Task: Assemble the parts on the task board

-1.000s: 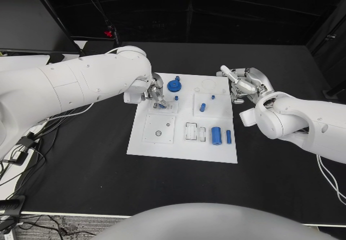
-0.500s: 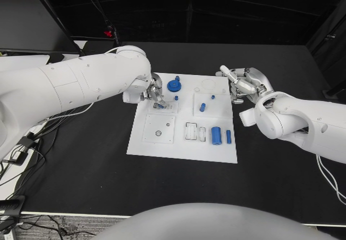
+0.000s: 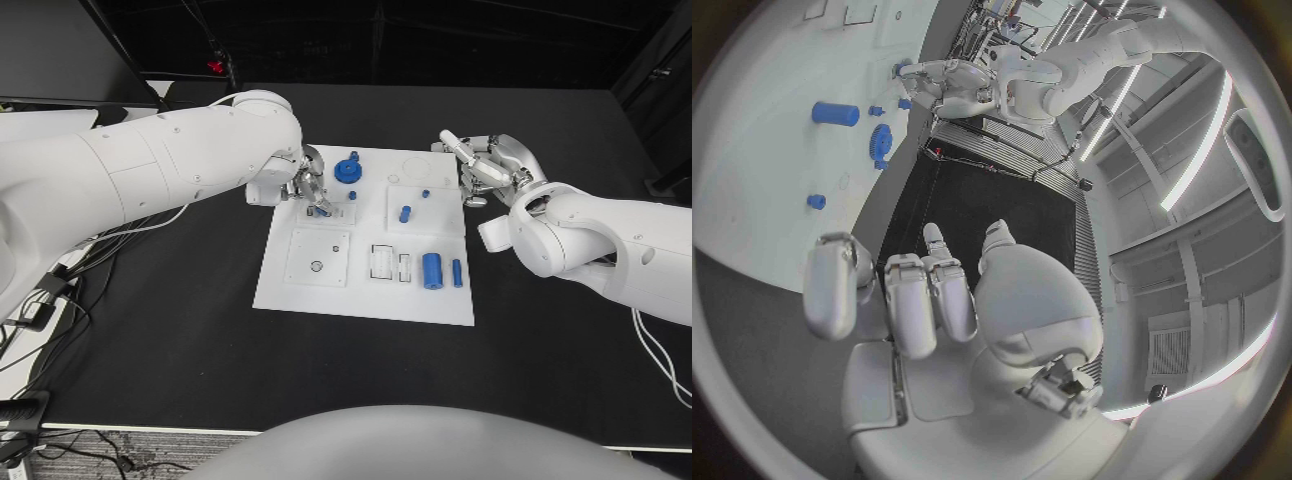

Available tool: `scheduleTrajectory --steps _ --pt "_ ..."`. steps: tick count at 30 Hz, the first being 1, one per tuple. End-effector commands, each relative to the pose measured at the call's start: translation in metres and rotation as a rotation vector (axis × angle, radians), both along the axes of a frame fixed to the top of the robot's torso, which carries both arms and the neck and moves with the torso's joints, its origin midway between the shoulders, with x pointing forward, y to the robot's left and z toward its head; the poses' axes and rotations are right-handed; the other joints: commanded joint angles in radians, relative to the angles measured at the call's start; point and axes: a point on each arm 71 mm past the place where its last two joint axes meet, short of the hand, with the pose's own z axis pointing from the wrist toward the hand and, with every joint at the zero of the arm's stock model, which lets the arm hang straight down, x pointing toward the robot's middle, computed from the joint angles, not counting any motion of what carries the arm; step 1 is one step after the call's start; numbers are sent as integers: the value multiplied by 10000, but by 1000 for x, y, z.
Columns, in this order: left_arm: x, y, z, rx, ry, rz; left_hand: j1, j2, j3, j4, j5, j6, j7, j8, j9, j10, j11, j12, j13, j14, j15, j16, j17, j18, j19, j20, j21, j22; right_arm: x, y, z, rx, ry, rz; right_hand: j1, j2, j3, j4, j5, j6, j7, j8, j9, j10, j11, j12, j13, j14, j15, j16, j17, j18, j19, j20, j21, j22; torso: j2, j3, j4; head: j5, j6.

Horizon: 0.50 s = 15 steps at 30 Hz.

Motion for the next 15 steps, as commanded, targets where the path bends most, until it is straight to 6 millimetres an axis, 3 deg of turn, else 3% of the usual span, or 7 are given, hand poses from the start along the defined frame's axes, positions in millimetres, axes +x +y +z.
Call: scheduleTrajectory --steps 1,15 --pt "-1 -1 -2 144 117 -59 -71 73 1132 -1077 -28 145 -190 49 -4 1042 87 8 2630 1051 45 8 2635 -65 1042 95 31 2635 0 2 1 58 -45 113 11 90 -72 6 -10 -56 18 45 16 1040 55 -4 2614 1077 9 25 2634 207 -62 3 -34 1647 -1 2 -5 -7 -13" --pt "-2 -4 -3 167 163 -131 -105 64 1190 -1087 -71 137 -188 39 9 1042 90 8 2630 1051 43 8 2635 -65 1042 97 31 2635 -1 1 1 57 -44 108 11 90 -72 6 -10 -56 18 45 16 1040 55 -4 2614 1077 9 25 2634 207 -62 3 -34 1647 2 1 -6 -36 -59"
